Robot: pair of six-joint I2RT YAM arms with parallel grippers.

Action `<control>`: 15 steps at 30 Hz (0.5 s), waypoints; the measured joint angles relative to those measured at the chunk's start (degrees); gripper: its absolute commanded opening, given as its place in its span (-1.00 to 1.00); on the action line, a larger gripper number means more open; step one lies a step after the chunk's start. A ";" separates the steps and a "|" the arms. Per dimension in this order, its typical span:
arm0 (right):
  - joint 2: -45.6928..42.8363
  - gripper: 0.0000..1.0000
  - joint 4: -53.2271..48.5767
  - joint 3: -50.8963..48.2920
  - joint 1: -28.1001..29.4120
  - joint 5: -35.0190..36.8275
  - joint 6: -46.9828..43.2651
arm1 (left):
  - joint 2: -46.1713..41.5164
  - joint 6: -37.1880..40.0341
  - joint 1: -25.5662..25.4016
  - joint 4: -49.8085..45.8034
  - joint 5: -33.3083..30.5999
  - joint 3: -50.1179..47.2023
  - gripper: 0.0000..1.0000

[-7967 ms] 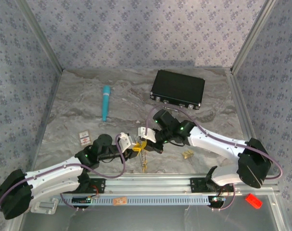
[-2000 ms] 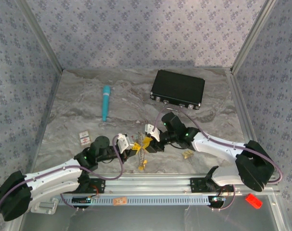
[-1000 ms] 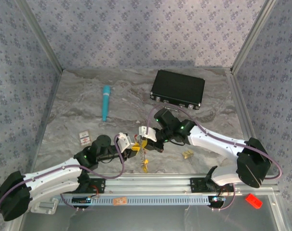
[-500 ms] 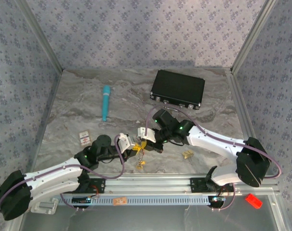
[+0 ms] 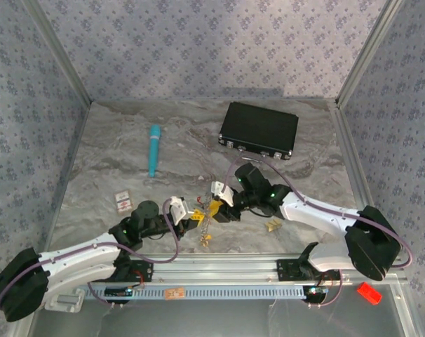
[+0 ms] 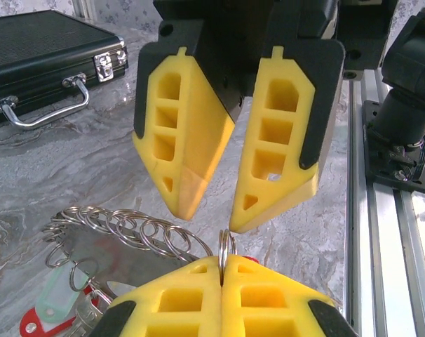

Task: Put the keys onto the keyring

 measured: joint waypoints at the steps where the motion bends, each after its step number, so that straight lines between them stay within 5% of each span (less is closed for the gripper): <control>1: 0.00 -0.41 0.76 -0.28 0.00 -0.22 0.50 | 0.00 -0.17 0.00 0.37 -0.07 -0.11 -1.00; 11: 1.33 -0.56 6.80 -1.18 0.35 -2.54 3.63 | 0.02 -0.85 0.00 2.86 -0.68 -0.96 -1.00; 15: 1.92 -0.87 7.43 -1.18 0.44 -3.54 4.13 | 0.02 -0.96 0.02 3.76 -1.14 -1.42 -1.00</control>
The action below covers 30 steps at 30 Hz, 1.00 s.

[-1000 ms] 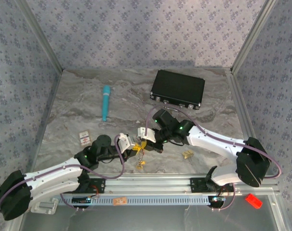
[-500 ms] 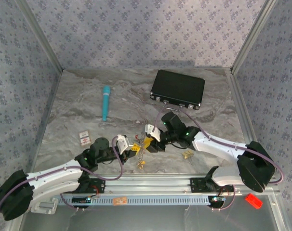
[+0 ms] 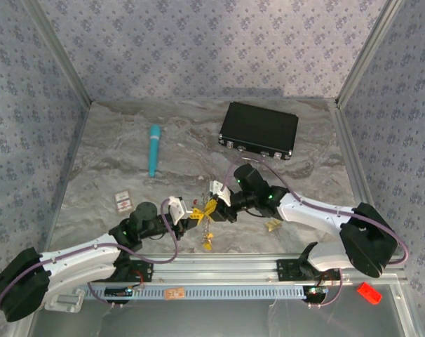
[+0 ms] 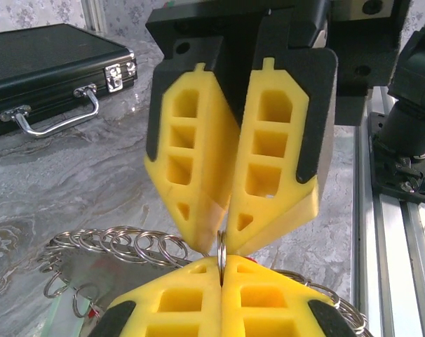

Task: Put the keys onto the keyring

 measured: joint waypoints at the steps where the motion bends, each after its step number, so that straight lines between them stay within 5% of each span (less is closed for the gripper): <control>1: 0.09 -0.99 0.13 0.00 0.07 -0.13 0.02 | 0.00 -0.11 0.00 0.09 -0.24 -0.04 -1.00; 6: 0.09 -1.00 -1.01 0.31 0.07 -0.24 -0.83 | -0.02 -0.74 -0.02 -0.07 -0.85 -0.11 -0.67; 9: 0.09 -1.00 -5.77 2.27 0.52 0.66 -3.23 | -0.81 -0.26 -0.02 -1.60 -1.09 0.24 -0.65; 16: 0.96 -1.00 -19.45 9.94 2.36 4.79 -11.50 | -1.55 0.46 -0.02 -6.14 -0.79 2.38 -0.69; 28: 2.19 -1.00 -26.73 13.97 3.52 7.37 -16.55 | -0.74 1.86 0.00 -8.13 1.31 3.39 -1.00; 30: 2.19 -0.74 -26.77 13.97 3.56 7.41 -16.48 | -0.74 1.92 0.00 -8.28 1.57 3.39 -1.00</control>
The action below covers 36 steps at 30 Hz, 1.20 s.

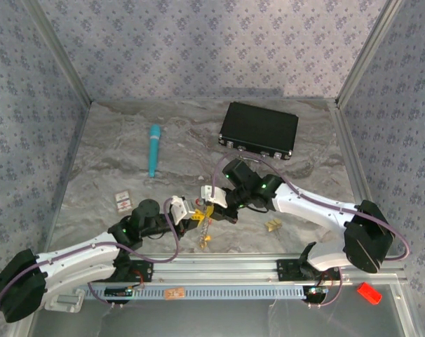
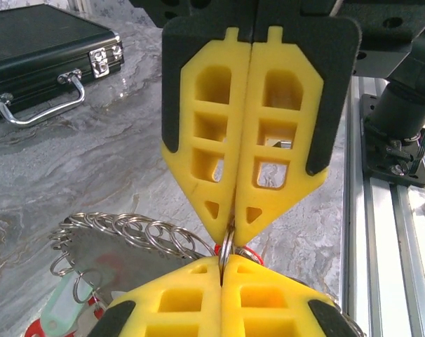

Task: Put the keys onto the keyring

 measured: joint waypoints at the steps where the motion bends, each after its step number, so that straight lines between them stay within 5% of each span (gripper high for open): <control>1: 0.00 -0.58 0.20 -0.04 -0.15 -0.04 0.33 | -0.02 -0.02 0.04 0.02 0.13 0.00 -1.00; 6: -3.58 -0.34 6.16 -4.20 -3.80 -2.10 4.24 | -0.02 -0.17 0.28 0.39 0.20 0.00 -1.00; 20: -4.66 -0.37 12.24 -9.22 -5.18 -4.52 9.03 | 0.72 -0.90 0.37 3.93 0.17 -0.81 -1.00; 36: -2.43 -1.00 10.08 -8.35 -4.87 -6.01 7.78 | 0.79 -0.90 0.37 3.96 0.15 -0.81 -1.00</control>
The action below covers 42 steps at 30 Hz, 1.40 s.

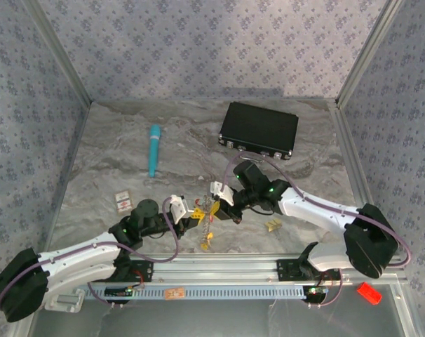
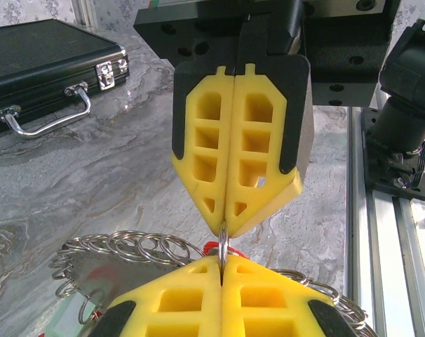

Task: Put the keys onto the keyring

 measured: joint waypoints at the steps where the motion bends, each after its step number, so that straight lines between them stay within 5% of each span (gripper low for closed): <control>1: 0.22 -1.00 0.00 0.09 0.00 -0.15 0.02 | 0.00 0.00 0.00 0.00 0.00 0.00 -1.00; 11: 4.44 -1.00 -1.22 2.23 1.49 0.15 -0.33 | 0.02 0.04 0.00 -0.09 0.02 0.00 -1.00; 16: 3.78 -0.61 -1.38 2.25 1.36 0.20 -0.44 | 0.02 0.04 0.00 -0.07 0.02 0.00 -1.00; 22: 0.11 -0.57 0.61 1.31 1.33 0.07 -0.15 | 0.02 0.04 0.00 -0.04 0.02 0.00 -1.00; 38: 0.33 -1.00 2.29 1.14 1.36 -0.35 -0.15 | 0.09 0.02 0.11 -0.02 -0.44 -0.02 -1.00; 42: 0.48 -1.00 -0.02 2.01 1.38 -0.26 -1.11 | 0.39 -0.20 0.09 -0.09 -0.74 0.00 -0.45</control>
